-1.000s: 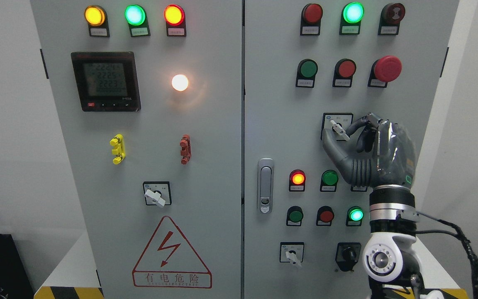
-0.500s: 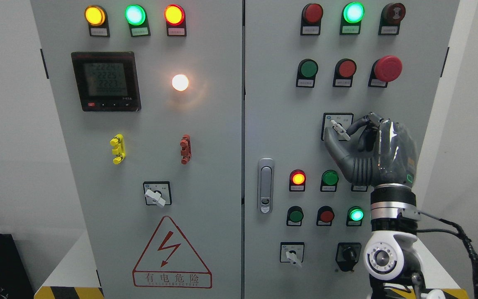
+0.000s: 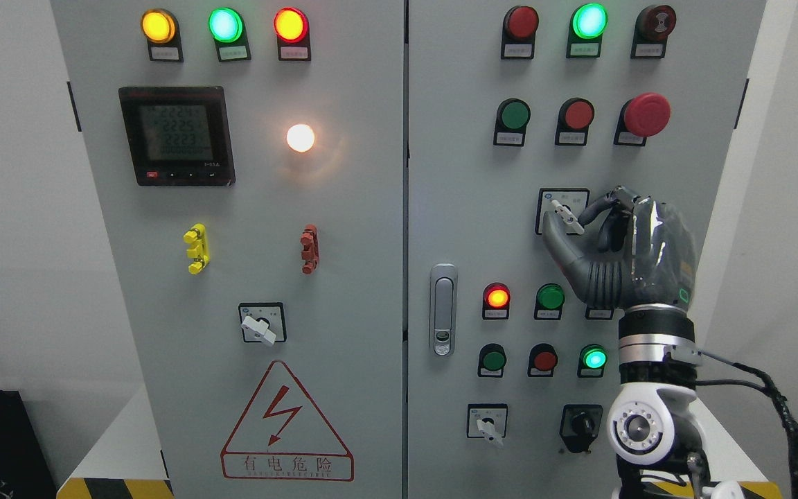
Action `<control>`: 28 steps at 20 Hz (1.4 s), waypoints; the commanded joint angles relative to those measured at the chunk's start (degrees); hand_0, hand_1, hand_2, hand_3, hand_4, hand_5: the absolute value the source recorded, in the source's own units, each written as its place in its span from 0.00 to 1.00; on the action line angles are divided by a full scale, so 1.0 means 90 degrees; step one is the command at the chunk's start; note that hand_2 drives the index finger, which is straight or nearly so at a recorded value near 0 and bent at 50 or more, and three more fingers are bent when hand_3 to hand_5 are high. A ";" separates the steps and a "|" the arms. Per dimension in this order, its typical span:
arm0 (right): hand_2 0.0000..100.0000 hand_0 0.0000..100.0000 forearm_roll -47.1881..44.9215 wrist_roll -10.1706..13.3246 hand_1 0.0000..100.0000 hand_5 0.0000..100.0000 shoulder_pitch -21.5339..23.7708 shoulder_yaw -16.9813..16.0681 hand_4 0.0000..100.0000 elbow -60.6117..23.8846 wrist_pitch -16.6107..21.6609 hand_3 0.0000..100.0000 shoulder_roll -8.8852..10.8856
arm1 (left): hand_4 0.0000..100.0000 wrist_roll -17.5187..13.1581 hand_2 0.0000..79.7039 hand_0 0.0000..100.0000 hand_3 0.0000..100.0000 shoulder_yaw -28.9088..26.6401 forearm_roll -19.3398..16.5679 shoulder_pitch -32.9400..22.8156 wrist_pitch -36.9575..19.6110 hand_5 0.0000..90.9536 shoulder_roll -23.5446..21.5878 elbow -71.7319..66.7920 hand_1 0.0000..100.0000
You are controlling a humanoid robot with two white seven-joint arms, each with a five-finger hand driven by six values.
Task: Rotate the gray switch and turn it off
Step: 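Rotate the gripped switch knob with the right hand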
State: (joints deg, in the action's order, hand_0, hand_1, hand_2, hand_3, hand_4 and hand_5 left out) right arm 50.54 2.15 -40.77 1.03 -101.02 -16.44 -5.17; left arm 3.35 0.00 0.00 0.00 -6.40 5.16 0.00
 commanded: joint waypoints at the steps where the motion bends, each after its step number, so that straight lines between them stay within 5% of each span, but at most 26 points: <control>1: 0.64 0.21 0.0000 -0.0004 0.47 1.00 -0.0031 0.0110 0.98 0.0013 0.0000 0.97 -0.0001 | 0.00 -0.0001 0.00 0.12 0.00 -0.0049 0.0127 0.0058 -0.0001 0.00 0.0002 0.0156 0.39; 28: 0.69 0.27 0.0000 0.0005 0.45 1.00 -0.0021 0.0110 0.99 0.0013 -0.0078 1.00 -0.0001 | 0.00 -0.0001 0.00 0.12 0.00 -0.0049 0.0127 0.0058 -0.0001 0.00 0.0002 0.0156 0.39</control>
State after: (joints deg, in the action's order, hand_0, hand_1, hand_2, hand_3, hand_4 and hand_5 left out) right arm 50.54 2.12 -41.04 1.93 -100.90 -17.12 -5.18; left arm 3.29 0.00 0.00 0.00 -6.40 5.16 0.00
